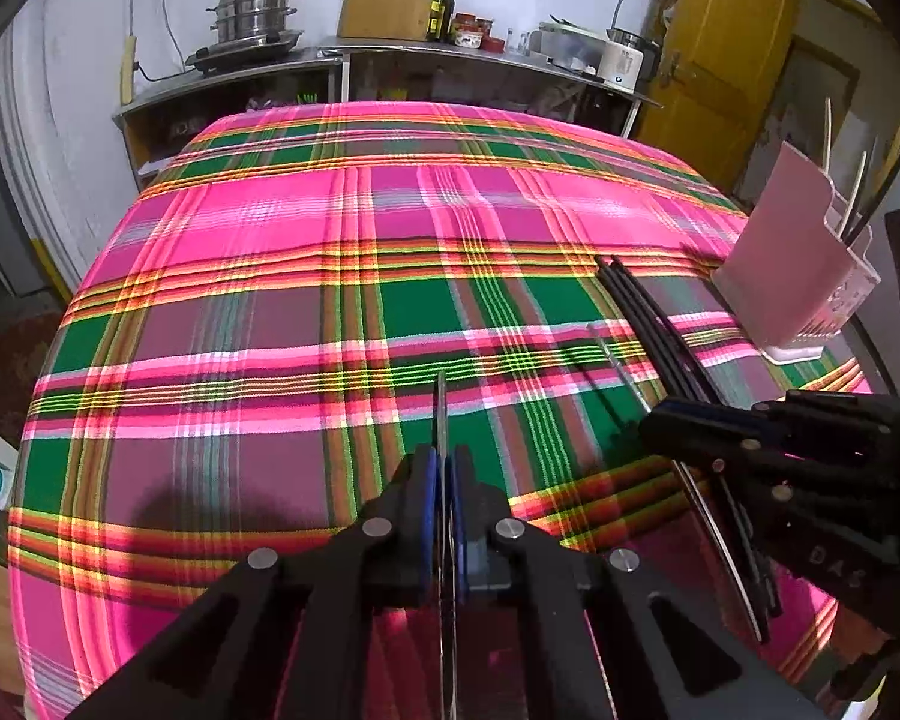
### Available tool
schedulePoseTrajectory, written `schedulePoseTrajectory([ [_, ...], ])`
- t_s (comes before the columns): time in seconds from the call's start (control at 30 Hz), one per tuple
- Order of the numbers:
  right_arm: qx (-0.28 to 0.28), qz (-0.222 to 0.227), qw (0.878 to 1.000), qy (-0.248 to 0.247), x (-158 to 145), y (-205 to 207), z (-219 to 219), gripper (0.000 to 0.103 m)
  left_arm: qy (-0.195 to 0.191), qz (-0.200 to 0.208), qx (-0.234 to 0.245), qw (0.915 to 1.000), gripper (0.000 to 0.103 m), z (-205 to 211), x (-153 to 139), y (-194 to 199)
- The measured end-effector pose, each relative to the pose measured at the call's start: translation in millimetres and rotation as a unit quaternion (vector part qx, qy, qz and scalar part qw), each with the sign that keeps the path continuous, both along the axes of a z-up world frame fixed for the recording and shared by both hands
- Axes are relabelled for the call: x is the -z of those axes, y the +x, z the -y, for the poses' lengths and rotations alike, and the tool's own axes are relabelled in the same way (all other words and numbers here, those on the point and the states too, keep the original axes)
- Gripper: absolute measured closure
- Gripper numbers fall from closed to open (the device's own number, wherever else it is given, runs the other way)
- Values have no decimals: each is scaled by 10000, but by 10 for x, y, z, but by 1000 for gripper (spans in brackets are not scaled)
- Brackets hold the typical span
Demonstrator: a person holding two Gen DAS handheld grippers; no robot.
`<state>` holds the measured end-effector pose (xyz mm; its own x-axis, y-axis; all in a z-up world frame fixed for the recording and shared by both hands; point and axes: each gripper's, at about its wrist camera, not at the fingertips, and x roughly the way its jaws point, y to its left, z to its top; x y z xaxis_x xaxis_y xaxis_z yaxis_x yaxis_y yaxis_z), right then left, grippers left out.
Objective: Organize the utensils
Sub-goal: 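Close left tool on a dark chopstick while right tool closes on dark chopsticks, then lift the dark chopsticks with both tools and carry them over the caddy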
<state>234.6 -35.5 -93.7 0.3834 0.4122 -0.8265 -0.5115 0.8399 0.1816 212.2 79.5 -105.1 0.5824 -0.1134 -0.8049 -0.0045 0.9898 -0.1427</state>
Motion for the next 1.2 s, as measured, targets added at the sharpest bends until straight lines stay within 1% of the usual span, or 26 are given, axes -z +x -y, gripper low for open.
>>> schedulePoseTrajectory([
  [0.17, 50, 163, 9996, 231, -230, -60, 81, 97, -127, 166, -2, 9998, 99, 1, -156, -86],
  [0.5, 243, 576, 9960, 640, -740, -324, 338, 97, -320, 724, 108, 9968, 99, 43, -745, -351],
  [0.67, 349, 761, 9933, 802, -943, -490, 447, 97, -361, 902, 206, 9951, 99, 121, -959, -481],
  [0.83, 423, 882, 9908, 934, -1081, -612, 581, 97, -410, 1035, 291, 9934, 99, 198, -1115, -588],
  [1.03, 563, 962, 9881, 1063, -1178, -695, 743, 97, -514, 1178, 442, 9907, 99, 306, -1301, -666],
  [1.2, 695, 1013, 9861, 1118, -1215, -758, 897, 97, -635, 1199, 619, 9888, 99, 447, -1371, -707],
])
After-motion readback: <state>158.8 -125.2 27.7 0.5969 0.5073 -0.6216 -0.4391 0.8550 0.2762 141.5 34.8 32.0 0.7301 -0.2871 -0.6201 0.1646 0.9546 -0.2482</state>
